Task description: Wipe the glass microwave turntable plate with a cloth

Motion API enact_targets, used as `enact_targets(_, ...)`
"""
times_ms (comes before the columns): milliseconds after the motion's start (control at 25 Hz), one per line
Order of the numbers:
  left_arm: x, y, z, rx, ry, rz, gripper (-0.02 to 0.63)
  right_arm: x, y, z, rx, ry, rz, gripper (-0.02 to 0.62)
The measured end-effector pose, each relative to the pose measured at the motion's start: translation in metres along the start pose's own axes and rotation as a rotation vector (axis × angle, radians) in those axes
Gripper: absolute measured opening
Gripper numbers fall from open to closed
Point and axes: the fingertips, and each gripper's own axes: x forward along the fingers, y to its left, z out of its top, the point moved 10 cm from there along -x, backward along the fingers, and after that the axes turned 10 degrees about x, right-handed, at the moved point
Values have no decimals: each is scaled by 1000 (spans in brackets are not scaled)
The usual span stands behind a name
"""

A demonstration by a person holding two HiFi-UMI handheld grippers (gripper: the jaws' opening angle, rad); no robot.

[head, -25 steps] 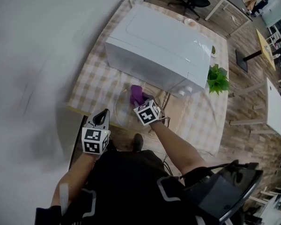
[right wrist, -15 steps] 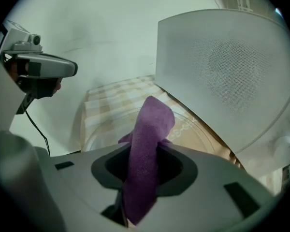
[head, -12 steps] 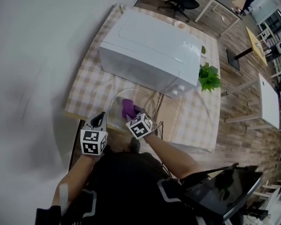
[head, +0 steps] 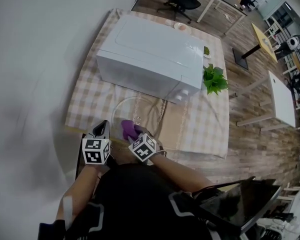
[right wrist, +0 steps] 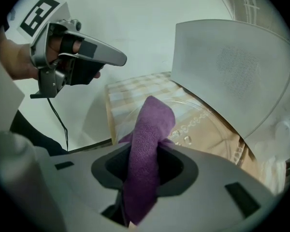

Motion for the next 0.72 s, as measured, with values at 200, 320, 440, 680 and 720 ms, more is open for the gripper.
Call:
enact_targets(200,10,-7,0,15,12,-29,8,-5,7,-7,6,18,51,135)
enact_targets(320,18,-10,-1,19,27,-37,8,-7,7,-11,9,34,85,135)
enact_targets(440,22,-11,2,28,29,-44,8,-10,6,-11,34,57,137,135)
enact_targets(680,29,-10,8,50,34,-39,8,-24,-39,7,168,-30,126,135)
enact_targets(720,30,-10,9,53,37,-35,8,-26,-50,12,189,-47,103,135)
